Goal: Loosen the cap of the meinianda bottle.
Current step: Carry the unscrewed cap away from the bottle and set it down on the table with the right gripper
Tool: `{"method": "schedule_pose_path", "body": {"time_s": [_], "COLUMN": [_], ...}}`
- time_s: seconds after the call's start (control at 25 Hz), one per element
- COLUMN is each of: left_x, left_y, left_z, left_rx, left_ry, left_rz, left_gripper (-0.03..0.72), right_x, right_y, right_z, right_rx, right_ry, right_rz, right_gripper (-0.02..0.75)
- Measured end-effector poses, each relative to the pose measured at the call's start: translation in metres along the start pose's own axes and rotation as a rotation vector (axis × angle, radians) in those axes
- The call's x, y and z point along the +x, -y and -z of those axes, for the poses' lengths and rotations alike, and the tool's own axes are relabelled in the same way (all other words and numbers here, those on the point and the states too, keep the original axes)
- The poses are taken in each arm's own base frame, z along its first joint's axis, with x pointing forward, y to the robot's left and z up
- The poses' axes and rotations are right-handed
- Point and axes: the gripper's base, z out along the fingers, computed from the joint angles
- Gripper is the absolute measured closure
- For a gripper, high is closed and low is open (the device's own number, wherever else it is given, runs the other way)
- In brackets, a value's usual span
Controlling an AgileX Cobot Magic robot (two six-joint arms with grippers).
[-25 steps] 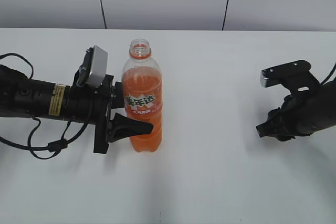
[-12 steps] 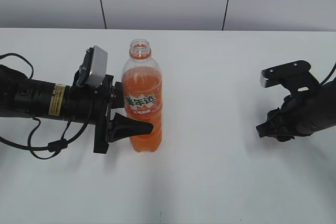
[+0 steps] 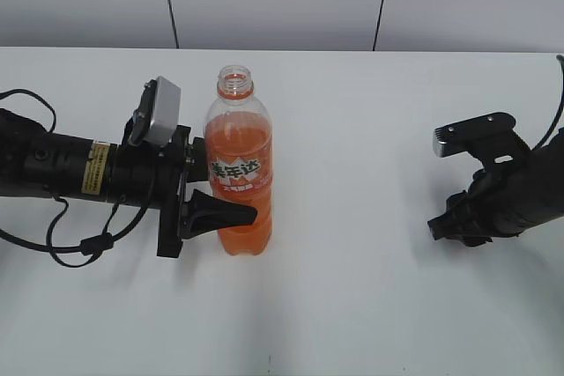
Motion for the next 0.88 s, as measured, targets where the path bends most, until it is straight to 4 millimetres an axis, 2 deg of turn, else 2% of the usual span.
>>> {"method": "schedule_pose_path", "body": {"time_s": [0.12,0.44,0.68,0.88], "left_x": [0.000,0.000,0.000,0.000], "left_y": [0.000,0.000,0.000,0.000], "left_z": [0.000,0.000,0.000,0.000], "left_rx": [0.000,0.000,0.000,0.000], "left_ry": [0.000,0.000,0.000,0.000], "left_rz": [0.000,0.000,0.000,0.000], "left_gripper": [0.279,0.279,0.279,0.279], "right_x": [0.000,0.000,0.000,-0.010], "right_y": [0.000,0.000,0.000,0.001], "right_z": [0.000,0.000,0.003,0.023], "right_rx": [0.000,0.000,-0.003,0.001], "right_ry": [0.000,-0.001,-0.005,0.022], "right_rz": [0.000,0.000,-0.029,-0.034], "right_gripper": [0.419,0.227,0.204,0.204]}}
